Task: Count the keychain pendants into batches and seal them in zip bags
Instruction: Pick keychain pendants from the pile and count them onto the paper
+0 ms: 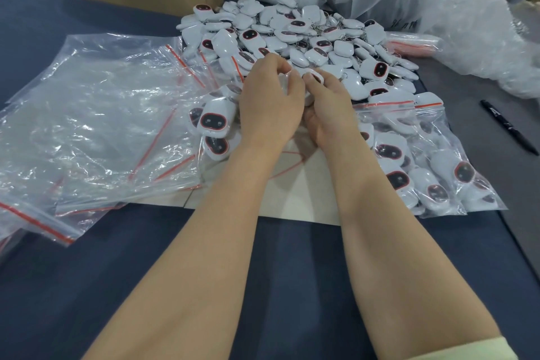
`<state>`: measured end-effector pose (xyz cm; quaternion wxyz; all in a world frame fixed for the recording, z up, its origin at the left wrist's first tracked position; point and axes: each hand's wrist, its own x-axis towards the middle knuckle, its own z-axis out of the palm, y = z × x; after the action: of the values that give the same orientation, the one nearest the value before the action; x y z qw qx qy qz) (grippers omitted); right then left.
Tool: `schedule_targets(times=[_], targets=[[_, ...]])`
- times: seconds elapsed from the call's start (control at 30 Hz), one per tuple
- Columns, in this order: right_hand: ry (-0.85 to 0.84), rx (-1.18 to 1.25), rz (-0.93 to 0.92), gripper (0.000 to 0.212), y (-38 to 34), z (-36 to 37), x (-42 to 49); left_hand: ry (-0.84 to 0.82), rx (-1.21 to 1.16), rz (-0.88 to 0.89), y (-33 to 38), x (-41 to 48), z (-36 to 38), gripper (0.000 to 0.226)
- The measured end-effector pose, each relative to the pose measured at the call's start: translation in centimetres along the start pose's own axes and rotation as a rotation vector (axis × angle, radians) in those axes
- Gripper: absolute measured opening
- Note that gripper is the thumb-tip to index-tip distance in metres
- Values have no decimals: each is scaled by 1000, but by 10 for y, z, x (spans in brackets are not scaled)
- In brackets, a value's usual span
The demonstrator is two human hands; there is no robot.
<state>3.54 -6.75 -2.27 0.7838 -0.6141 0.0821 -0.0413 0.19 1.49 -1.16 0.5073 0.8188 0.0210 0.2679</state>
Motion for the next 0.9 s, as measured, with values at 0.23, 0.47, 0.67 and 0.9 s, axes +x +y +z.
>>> schedule_targets(times=[0.23,0.47,0.67,0.9], targets=[[65,-10,-47,8,1,0,1,-5,2,-2,0,0,0,16],[-14,-94,-89,15,2,-2,-1,-3,4,1,-1,0,1,15],[-29,-116,-97,13,1,-2,-2,4,18,11,-2,0,2,16],[-6,-31,-40,23,1,-1,0,6,10,13,0,-1,1,15]])
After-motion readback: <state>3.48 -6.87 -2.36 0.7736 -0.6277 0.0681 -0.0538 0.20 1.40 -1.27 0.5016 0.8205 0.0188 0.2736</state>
